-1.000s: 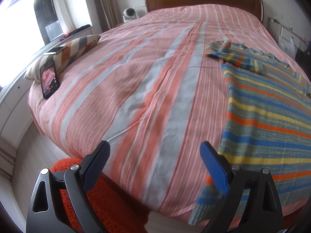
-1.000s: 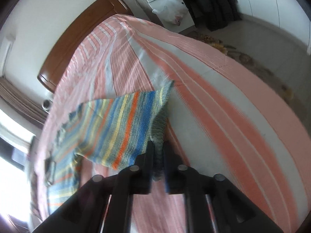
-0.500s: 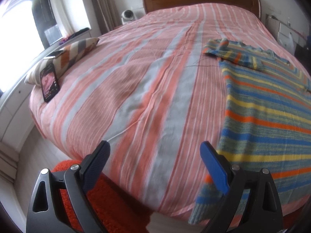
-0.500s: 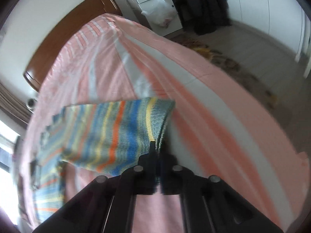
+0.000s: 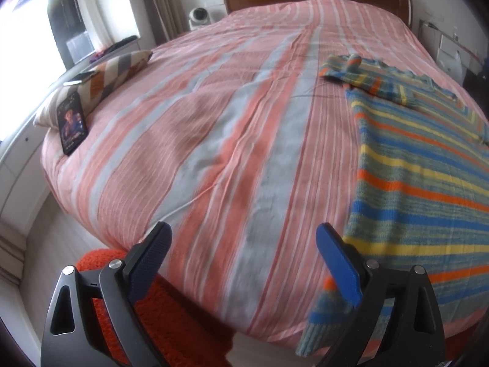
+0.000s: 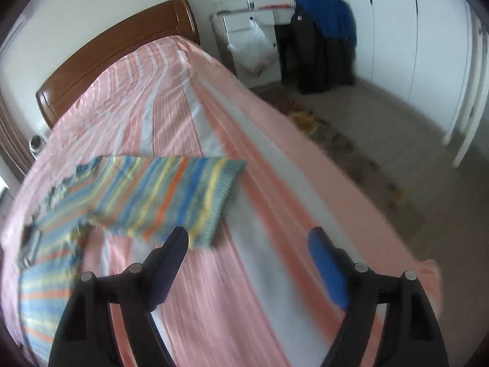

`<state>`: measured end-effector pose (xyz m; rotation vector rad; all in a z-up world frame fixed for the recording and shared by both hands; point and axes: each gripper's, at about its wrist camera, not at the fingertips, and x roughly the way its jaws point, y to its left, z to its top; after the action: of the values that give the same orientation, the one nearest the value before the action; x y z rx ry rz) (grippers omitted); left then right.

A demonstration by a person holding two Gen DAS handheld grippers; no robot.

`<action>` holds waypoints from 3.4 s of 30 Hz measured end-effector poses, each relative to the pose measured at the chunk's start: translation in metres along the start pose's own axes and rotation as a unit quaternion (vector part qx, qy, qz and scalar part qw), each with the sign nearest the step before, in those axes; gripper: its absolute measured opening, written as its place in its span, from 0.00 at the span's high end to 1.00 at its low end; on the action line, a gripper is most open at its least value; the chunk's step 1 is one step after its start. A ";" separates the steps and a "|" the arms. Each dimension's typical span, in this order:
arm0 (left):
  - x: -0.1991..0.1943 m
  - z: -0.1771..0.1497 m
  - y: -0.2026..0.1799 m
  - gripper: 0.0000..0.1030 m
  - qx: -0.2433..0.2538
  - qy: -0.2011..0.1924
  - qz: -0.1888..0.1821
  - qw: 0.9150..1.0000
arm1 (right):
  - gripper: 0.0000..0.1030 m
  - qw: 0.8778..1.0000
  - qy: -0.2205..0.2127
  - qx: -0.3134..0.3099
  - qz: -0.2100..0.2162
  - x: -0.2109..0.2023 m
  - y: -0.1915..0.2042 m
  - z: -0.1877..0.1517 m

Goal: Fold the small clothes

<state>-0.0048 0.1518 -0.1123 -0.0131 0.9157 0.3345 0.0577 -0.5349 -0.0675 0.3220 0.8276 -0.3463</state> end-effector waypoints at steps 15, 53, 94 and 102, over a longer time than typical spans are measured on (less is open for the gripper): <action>0.051 0.041 -0.004 0.01 0.032 0.039 -0.006 0.999 | 0.22 0.993 -0.052 -0.100 0.044 -0.079 0.065 -0.127; 0.035 0.036 0.019 0.03 -0.006 0.046 -0.053 0.997 | 0.22 0.991 -0.039 -0.117 0.046 -0.063 0.080 -0.141; 0.160 0.183 0.091 0.98 -0.246 0.053 -0.133 0.959 | 0.22 0.986 -0.046 -0.138 0.083 -0.068 0.093 -0.148; 0.169 0.168 0.095 0.98 -0.263 0.060 -0.129 0.954 | 0.22 0.988 -0.036 -0.130 0.080 -0.062 0.089 -0.148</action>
<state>0.1935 0.3143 -0.1289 -0.6459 0.9104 0.3280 -0.0411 -0.3845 -0.1012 0.1304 0.7597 -0.0983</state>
